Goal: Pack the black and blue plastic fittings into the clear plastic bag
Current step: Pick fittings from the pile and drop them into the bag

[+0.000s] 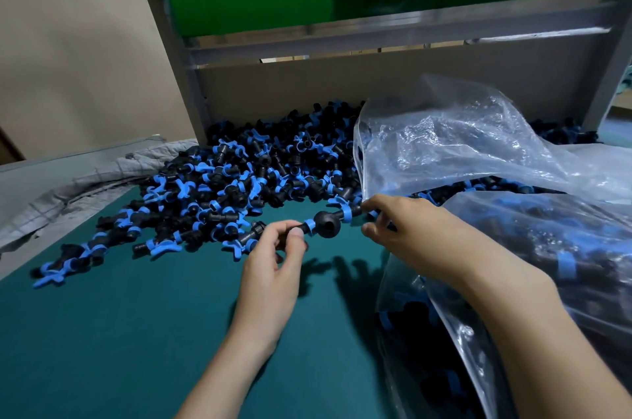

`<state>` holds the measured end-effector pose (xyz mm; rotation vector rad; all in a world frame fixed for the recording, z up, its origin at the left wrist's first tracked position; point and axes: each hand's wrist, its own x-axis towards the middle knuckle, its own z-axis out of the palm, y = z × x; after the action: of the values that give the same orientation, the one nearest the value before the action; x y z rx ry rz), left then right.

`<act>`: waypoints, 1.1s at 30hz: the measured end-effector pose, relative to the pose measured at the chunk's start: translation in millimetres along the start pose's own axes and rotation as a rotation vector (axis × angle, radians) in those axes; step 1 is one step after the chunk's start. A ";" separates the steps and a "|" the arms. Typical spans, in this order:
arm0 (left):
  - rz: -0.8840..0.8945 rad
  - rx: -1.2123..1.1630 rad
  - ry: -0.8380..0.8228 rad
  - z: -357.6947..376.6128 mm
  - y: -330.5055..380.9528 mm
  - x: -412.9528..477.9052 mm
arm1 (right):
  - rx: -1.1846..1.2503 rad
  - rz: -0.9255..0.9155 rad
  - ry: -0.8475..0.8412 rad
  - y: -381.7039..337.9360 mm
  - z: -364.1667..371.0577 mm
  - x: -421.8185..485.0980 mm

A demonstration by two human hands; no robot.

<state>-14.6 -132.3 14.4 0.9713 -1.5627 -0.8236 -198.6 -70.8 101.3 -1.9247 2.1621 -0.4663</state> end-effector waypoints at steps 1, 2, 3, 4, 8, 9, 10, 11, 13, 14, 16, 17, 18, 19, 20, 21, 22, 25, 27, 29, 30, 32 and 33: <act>0.000 0.004 -0.009 0.4 1.0 -0.3 | 0.000 -0.002 0.005 -0.2 -0.2 0.1; 0.001 0.010 -0.017 0.6 1.8 -0.5 | -0.003 -0.001 0.003 -0.2 -0.4 0.2; 0.003 0.014 -0.021 0.7 2.1 -0.7 | -0.008 0.003 -0.003 -0.2 -0.4 0.3; 0.002 0.016 -0.025 0.7 2.1 -1.1 | -0.014 0.007 -0.011 0.2 -0.2 0.4; 0.005 0.028 -0.020 0.1 1.0 -1.4 | -0.026 0.014 -0.018 0.8 0.4 1.1; 0.007 0.030 -0.018 0.1 0.8 -1.3 | -0.027 0.013 -0.018 0.7 0.5 1.4; 0.009 0.032 -0.017 0.2 0.7 -1.5 | -0.028 0.011 -0.018 0.5 0.4 1.5; 0.010 0.035 -0.017 0.5 0.7 -1.5 | -0.029 0.009 -0.017 0.3 0.2 1.7; 0.010 0.042 -0.017 0.8 0.9 -2.1 | -0.032 0.007 -0.007 0.2 0.3 1.5; 0.010 0.045 -0.017 1.0 0.9 -2.4 | -0.035 0.006 0.002 0.1 0.2 1.3; -0.005 0.047 -0.023 1.3 0.7 -2.6 | -0.043 -0.004 0.017 0.5 0.5 0.8; -0.017 0.048 -0.026 1.5 -0.1 -2.3 | -0.044 -0.010 0.023 0.5 0.6 0.5; -0.026 0.053 -0.026 1.1 -1.1 -1.9 | -0.043 -0.017 0.029 0.3 0.7 0.5; -0.032 0.065 -0.022 0.9 -1.7 -1.4 | -0.040 -0.022 0.032 0.1 0.9 0.5; -0.038 0.076 -0.018 0.6 -1.6 -1.2 | -0.038 -0.025 0.033 0.1 1.1 0.5; -0.043 0.078 -0.014 0.7 -1.7 -0.9 | -0.038 -0.027 0.036 -0.1 1.2 0.6; -0.052 0.063 -0.012 1.0 -2.0 -0.8 | -0.036 -0.027 0.036 -0.2 1.1 0.3; -0.089 -0.019 0.003 1.9 -2.6 0.8 | 0.023 -0.029 0.017 -0.9 -0.4 -1.5; -0.119 -0.074 0.016 1.7 -3.2 3.3 | 0.079 -0.015 -0.012 -4.1 -2.8 -4.8; -0.155 -0.127 0.010 0.7 -3.1 6.4 | 0.114 0.013 -0.027 -8.7 -6.5 -7.7; -0.174 -0.153 -0.013 0.1 -2.3 7.3 | 0.123 0.021 -0.013 -11.2 -8.1 -8.6; -0.188 -0.205 -0.096 -0.4 1.4 6.4 | 0.138 0.010 0.062 -15.9 -11.0 -9.6; -0.176 -0.218 -0.157 -0.3 2.8 5.0 | 0.159 0.001 0.101 -18.3 -12.5 -10.3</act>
<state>-15.3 -135.7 18.9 0.9108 -1.4952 -1.1929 -184.8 -61.3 119.2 -1.8519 2.1145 -0.7268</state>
